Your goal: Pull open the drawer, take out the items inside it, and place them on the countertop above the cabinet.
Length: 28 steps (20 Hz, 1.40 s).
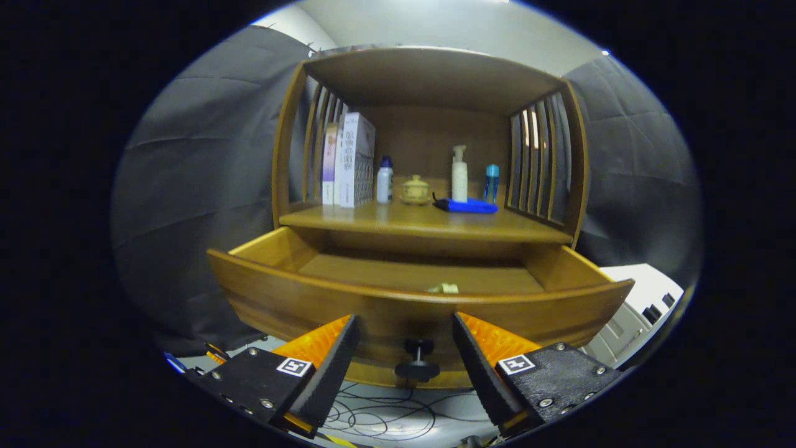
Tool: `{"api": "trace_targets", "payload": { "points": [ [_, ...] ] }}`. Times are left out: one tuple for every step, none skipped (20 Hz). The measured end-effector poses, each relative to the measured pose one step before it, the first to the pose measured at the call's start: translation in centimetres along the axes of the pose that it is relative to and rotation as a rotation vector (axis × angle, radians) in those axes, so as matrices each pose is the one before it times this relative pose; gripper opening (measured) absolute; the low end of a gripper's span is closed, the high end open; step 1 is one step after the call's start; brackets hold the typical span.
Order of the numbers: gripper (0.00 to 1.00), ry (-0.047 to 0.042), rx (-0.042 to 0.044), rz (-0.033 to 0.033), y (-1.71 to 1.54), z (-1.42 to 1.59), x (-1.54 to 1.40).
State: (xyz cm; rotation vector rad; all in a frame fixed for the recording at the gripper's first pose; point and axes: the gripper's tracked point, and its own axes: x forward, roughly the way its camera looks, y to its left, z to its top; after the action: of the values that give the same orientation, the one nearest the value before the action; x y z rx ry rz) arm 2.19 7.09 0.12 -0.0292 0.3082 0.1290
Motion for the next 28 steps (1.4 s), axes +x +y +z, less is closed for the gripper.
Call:
{"api": "trace_targets", "payload": {
  "points": [
    [0.93, -0.02377, -0.00301, -0.00826, -0.006, 1.237, -0.129],
    [0.94, -0.01827, 0.00046, -0.01144, -0.118, 1.258, -0.035],
    [0.94, -0.01769, 0.00300, -0.01406, -0.143, 1.087, 0.047],
    [0.94, -0.02512, 0.00816, -0.02154, -0.217, 1.329, 0.313],
    [0.93, -0.00499, 0.00886, -0.02871, -0.419, 1.027, 0.447],
    [0.93, 0.01509, 0.00753, -0.02378, -0.429, 0.639, 0.495],
    [0.93, 0.01514, 0.00509, -0.01955, -0.147, 0.523, 0.691],
    [0.93, 0.01856, 0.00504, -0.00676, -0.058, 0.419, 0.635],
    [0.93, 0.02569, 0.00606, -0.00090, 0.124, 0.248, 0.804],
    [0.93, 0.02294, 0.00530, 0.00038, 0.064, 0.179, 0.725],
    [0.93, 0.02266, 0.00654, -0.00046, -0.048, 0.140, 0.691],
    [0.93, 0.02962, 0.00718, -0.00878, -0.160, 0.022, 0.701],
    [0.93, 0.02874, 0.00425, -0.01054, -0.279, -0.294, 0.705],
    [0.93, 0.03567, 0.00871, -0.01821, -0.477, -0.358, 0.602],
    [0.93, 0.03990, 0.00258, -0.01681, -0.413, -0.656, 0.637],
    [0.94, 0.03578, 0.00384, -0.01788, -0.485, -0.529, 0.551],
    [0.94, 0.03339, 0.00476, -0.01239, -0.461, -0.604, 0.498],
    [0.94, 0.03001, 0.00400, -0.00879, -0.304, -0.501, 0.651],
    [0.94, 0.03061, 0.00507, -0.00509, -0.253, -0.555, 0.632],
    [0.94, 0.03028, 0.00648, -0.00656, -0.257, -0.350, 0.613],
    [0.94, 0.03142, 0.00593, -0.00490, -0.218, -0.393, 0.625],
    [0.94, 0.03067, 0.00187, 0.00128, 0.027, -0.230, 0.603],
    [0.94, 0.02496, 0.00064, 0.00090, 0.008, -0.180, 0.603],
    [0.94, 0.02775, 0.00246, -0.00230, -0.049, -0.106, 0.592],
    [0.94, 0.03431, 0.00728, -0.00101, -0.023, -0.358, 0.587],
    [0.94, 0.03325, 0.00955, 0.00682, 0.134, -0.332, 0.503],
    [0.94, 0.02824, 0.01025, 0.00740, 0.077, -0.369, 0.524],
    [0.94, 0.03319, 0.01213, -0.00059, -0.056, -0.408, 0.482]
  ]
}}
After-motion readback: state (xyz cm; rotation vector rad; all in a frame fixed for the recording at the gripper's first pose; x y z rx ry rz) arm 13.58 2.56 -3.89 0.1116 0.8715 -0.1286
